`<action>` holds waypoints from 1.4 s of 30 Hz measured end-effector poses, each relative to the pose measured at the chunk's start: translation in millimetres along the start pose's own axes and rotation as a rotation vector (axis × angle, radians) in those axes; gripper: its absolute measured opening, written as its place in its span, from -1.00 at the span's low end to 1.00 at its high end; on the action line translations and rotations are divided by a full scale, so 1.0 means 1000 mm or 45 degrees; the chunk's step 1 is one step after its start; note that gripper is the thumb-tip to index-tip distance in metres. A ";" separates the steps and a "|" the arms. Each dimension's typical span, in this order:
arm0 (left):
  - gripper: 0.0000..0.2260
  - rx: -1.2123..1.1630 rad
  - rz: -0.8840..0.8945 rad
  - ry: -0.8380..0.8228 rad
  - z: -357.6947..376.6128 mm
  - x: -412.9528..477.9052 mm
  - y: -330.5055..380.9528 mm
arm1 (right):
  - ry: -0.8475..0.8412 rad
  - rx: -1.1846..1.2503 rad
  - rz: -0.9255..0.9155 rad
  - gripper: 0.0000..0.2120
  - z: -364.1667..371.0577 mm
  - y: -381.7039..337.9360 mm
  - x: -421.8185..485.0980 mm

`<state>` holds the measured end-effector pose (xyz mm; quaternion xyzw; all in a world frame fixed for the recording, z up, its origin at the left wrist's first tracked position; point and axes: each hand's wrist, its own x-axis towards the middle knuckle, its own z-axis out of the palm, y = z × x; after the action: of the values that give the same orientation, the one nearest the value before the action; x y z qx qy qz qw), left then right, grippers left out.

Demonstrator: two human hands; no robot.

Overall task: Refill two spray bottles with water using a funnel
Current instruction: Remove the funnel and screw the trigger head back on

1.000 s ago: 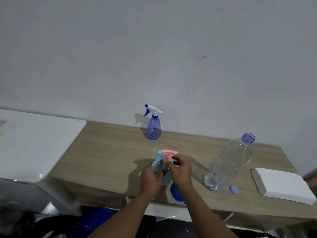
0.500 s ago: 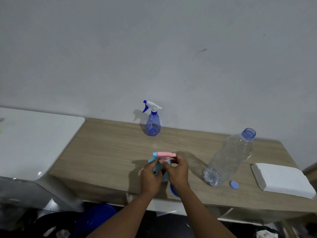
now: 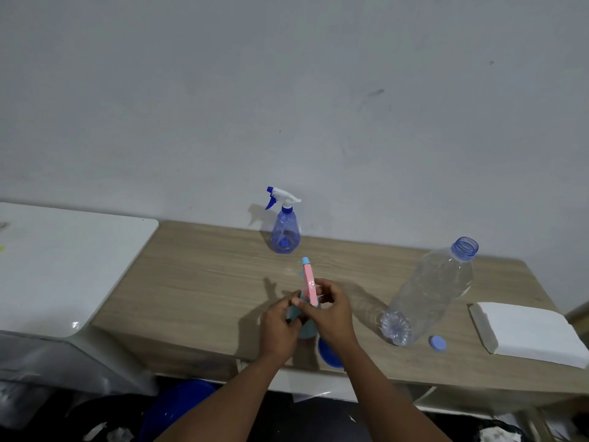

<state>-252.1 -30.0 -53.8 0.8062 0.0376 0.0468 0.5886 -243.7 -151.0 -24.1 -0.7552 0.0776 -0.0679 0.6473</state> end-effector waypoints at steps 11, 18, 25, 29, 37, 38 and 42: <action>-0.64 -0.001 -0.004 -0.002 -0.002 0.003 -0.003 | -0.039 -0.064 -0.089 -0.75 -0.009 -0.002 -0.012; -0.64 0.020 -0.027 -0.009 -0.001 0.006 -0.005 | 0.186 -0.061 0.051 -0.72 0.008 0.006 -0.009; -0.61 0.014 -0.029 -0.009 -0.004 0.011 -0.004 | 0.132 -0.145 -0.020 -0.87 0.010 0.006 -0.007; -0.63 0.013 -0.037 -0.046 -0.006 0.012 -0.004 | 0.189 -0.100 0.038 -0.77 0.012 0.008 -0.010; -0.64 0.003 0.048 -0.161 -0.011 0.022 -0.002 | 0.130 -0.265 -0.032 -0.82 0.016 0.014 -0.006; -0.64 -0.004 0.056 -0.155 -0.010 0.022 -0.003 | 0.186 -0.277 -0.028 -0.81 0.020 0.014 -0.006; -0.61 0.023 0.023 -0.165 -0.010 0.023 -0.006 | 0.243 -0.273 -0.031 -0.79 0.023 0.012 -0.008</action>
<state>-230.9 -15.6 -56.2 0.8131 -0.0074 -0.0004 0.5820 -247.3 -129.3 -39.1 -0.8110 0.1365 -0.1386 0.5518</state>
